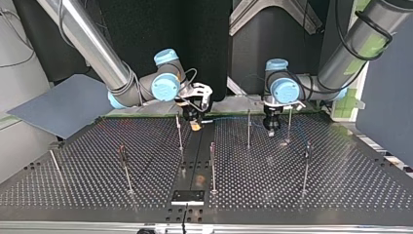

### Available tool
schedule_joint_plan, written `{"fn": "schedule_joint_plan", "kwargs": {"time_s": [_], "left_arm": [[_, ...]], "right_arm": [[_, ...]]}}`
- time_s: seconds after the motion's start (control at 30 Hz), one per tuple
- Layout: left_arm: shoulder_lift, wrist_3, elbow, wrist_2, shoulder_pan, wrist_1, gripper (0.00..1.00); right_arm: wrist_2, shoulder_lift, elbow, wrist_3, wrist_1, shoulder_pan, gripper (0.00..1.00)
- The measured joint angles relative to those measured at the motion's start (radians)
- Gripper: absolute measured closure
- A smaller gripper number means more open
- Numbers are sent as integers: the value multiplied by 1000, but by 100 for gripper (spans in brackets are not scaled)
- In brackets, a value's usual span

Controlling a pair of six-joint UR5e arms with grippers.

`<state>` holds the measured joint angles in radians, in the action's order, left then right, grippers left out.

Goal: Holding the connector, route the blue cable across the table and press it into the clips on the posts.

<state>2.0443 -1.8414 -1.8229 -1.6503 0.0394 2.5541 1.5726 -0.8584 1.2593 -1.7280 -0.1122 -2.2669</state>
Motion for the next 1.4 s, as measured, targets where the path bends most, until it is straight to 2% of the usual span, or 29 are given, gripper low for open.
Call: {"fn": "schedule_joint_plan", "kwargs": {"time_s": [0.03, 0.1, 0.13, 0.17, 0.2, 0.27, 0.3, 0.33, 0.6, 0.67, 0.73, 0.77, 0.8, 0.83, 1.0, 1.2, 1.4], "left_arm": [[0, 0, 1, 1, -1, 2, 100], [1, -1, 2, 0, -3, 8, 73], [1, -1, 2, -3, -3, 13, 73], [1, -1, 2, -7, -3, 18, 61], [1, -1, 2, -14, -2, 26, 61], [1, 1, 2, -25, 0, 37, 28], [1, 3, 2, -34, 2, 46, 28], [0, 6, 1, -41, 5, 54, 22], [-3, 43, -2, -99, 32, 126, 22], [-3, 45, -3, -95, 37, 142, 13], [-5, 46, -7, -82, 41, 161, 13], [-7, 47, -9, -76, 42, 169, 8], [-9, 48, -13, -67, 43, 179, 8], [-12, 50, -16, -61, 43, 186, 0], [-44, 60, -50, -51, 49, 226, 0], [-90, 61, -91, -71, 75, 240, 0], [-140, 36, -129, -57, 105, 199, 0]], "right_arm": [[-1, 0, 0, 0, 0, 0, 100], [-1, 0, 0, 1, 0, 0, 100], [-1, 0, 0, 1, 0, 0, 100], [-1, 0, 0, 1, 0, 0, 100], [-1, 0, 0, 2, 0, 0, 100], [-1, 0, 0, 2, 0, -1, 100], [-1, 0, 0, 1, 1, -1, 100], [0, 0, 0, 1, 1, -1, 100], [10, 0, 1, 2, 4, -13, 100], [11, 0, 1, 2, 4, -15, 100], [12, 1, 1, 1, 4, -17, 100], [13, 1, 1, 1, 5, -17, 100], [14, 1, 1, 1, 5, -18, 100], [14, 1, 1, 0, 5, -18, 100], [21, 1, 3, -1, 5, -18, 100], [34, 1, 17, 1, 4, -14, 100], [36, 3, 27, 2, 3, -9, 100]]}}
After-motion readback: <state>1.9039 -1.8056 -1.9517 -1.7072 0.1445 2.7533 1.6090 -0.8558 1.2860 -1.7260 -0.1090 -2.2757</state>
